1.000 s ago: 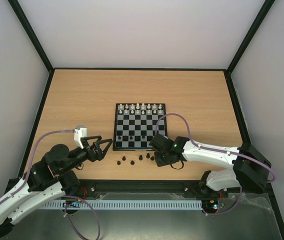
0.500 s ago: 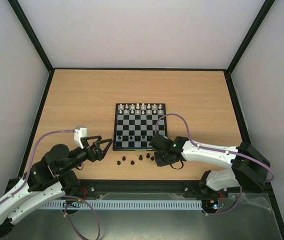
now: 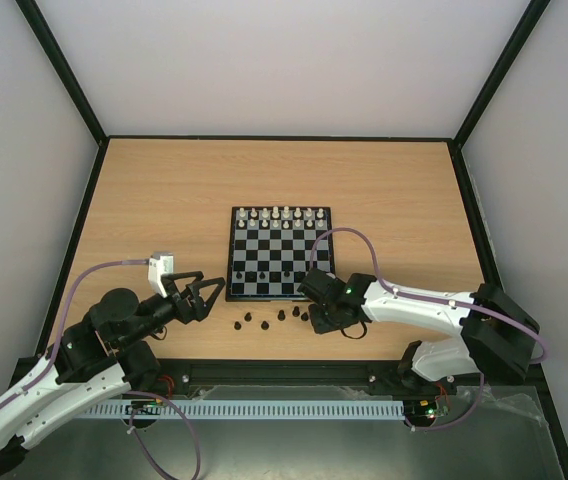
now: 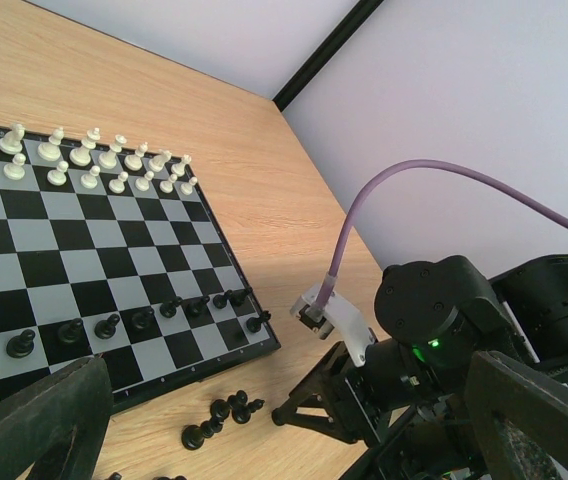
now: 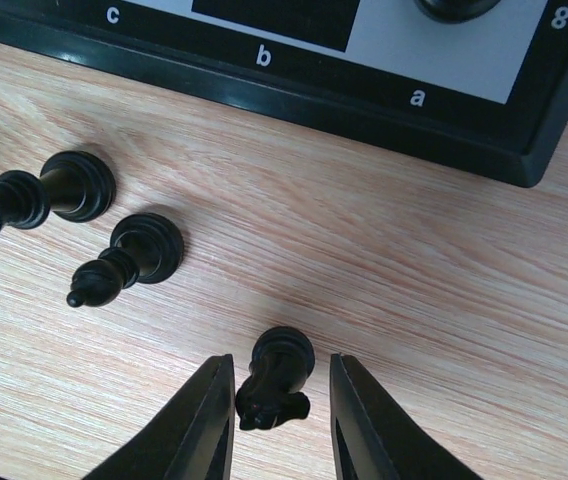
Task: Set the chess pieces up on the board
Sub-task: Pick up the chess piece at the center of the board.
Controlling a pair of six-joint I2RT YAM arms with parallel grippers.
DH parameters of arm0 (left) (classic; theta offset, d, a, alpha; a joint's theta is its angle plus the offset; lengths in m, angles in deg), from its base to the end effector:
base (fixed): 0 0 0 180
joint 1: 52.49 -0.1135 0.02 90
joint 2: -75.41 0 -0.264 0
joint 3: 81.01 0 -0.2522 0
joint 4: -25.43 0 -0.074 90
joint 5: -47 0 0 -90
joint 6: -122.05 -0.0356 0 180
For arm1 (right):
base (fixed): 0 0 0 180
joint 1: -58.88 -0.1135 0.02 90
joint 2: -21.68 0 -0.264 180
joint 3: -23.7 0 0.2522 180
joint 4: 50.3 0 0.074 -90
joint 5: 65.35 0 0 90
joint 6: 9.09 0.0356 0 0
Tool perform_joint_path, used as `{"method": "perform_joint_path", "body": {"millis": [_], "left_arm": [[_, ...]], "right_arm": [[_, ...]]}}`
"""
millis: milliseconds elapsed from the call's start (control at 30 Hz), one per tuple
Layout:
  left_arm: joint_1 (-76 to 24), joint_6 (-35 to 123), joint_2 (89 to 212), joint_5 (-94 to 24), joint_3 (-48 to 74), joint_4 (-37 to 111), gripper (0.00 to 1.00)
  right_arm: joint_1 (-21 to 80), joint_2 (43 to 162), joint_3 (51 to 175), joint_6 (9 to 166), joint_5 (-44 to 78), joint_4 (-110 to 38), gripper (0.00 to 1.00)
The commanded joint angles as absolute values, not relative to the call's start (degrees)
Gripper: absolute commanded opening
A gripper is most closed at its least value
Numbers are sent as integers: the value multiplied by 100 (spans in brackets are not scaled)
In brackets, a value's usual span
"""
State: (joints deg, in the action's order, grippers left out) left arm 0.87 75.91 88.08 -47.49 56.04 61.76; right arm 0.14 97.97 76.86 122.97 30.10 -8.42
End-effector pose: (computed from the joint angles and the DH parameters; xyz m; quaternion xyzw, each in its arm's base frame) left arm 0.0554 -0.0698 0.2870 0.0354 0.7425 -0.4821 0.4637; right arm 0.1251 0.1996 0.1717 -0.1313 0.9664 0.1369 0.1735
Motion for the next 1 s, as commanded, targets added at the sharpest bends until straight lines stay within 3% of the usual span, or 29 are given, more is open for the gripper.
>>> {"method": "perform_joint_path", "body": {"millis": [0,367,700,967], "left_arm": [[95,7494,8789,-4706,5677,6018,100],[97,7494,8789,-4705,5690,6012,99],[97,7494,8789,-4705,5692,6007,99],[95,7494,8789,-4697,5693,6016,100]], "right_arm": [[-27,9868,7596,12327,3084,-708,26],[-26,9901,7597,12303,3052,-738,14],[-26,9579,8290,12238,3423,-41,14],[77,9971,9167,11918,3669,353,15]]}}
